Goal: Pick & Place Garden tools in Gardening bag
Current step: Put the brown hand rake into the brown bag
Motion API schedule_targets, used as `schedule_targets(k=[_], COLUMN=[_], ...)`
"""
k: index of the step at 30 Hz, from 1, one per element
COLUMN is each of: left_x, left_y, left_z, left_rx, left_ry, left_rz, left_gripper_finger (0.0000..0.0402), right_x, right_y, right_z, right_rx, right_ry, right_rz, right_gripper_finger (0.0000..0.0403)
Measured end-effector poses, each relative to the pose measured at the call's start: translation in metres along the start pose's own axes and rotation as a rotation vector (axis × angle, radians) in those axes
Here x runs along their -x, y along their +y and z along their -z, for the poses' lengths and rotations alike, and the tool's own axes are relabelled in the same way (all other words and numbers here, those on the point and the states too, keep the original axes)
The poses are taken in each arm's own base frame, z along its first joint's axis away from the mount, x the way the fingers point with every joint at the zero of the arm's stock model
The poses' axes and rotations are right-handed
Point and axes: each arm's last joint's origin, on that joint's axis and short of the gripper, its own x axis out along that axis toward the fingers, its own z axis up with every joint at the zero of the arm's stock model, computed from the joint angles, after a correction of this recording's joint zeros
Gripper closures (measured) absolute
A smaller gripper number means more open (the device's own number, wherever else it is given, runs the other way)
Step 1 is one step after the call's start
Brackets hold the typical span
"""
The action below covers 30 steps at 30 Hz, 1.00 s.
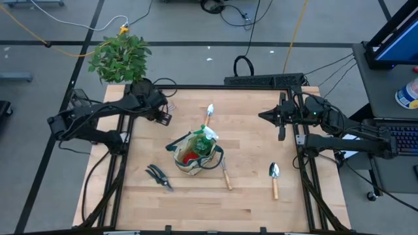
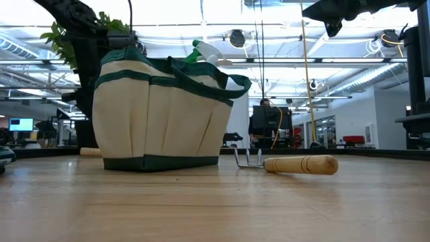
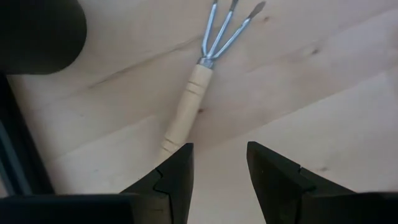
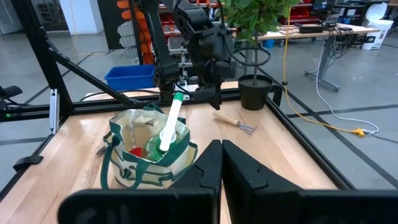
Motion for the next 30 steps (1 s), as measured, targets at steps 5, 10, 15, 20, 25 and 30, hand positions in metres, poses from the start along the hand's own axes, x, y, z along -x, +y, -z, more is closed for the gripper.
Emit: schedule_targets(k=[5, 10, 15, 20, 25, 30], left_x=[-0.009, -0.017, -0.020, -0.021, -0.022, -0.023], left_y=[-0.001, -0.001, 0.002, 0.008, 0.013, 0.015], left_z=[0.001, 0.001, 0.000, -0.002, -0.004, -0.006], left_rx=[-0.072, -0.096, -0.097, -0.115, -0.131, -0.145], left_ry=[0.040, 0.072, 0.090, 0.107, 0.115, 0.128], left_rz=[-0.053, -0.080, -0.105, -0.108, -0.106, -0.086], left_gripper_finger=[0.0247, 0.0247, 0.0247, 0.0247, 0.0247, 0.0236], right_x=[0.000, 0.000, 0.000, 0.000, 0.000, 0.000], right_y=[0.000, 0.000, 0.000, 0.000, 0.000, 0.000], right_z=[0.000, 0.000, 0.000, 0.000, 0.000, 0.000], right_rx=[-0.016, -0.017, -0.017, -0.017, -0.017, -0.017], right_ry=[0.000, 0.000, 0.000, 0.000, 0.000, 0.000], right_rz=[-0.001, 0.000, 0.000, 0.000, 0.000, 0.000], right_gripper_finger=[0.0403, 0.0403, 0.0403, 0.0403, 0.0403, 0.0403])
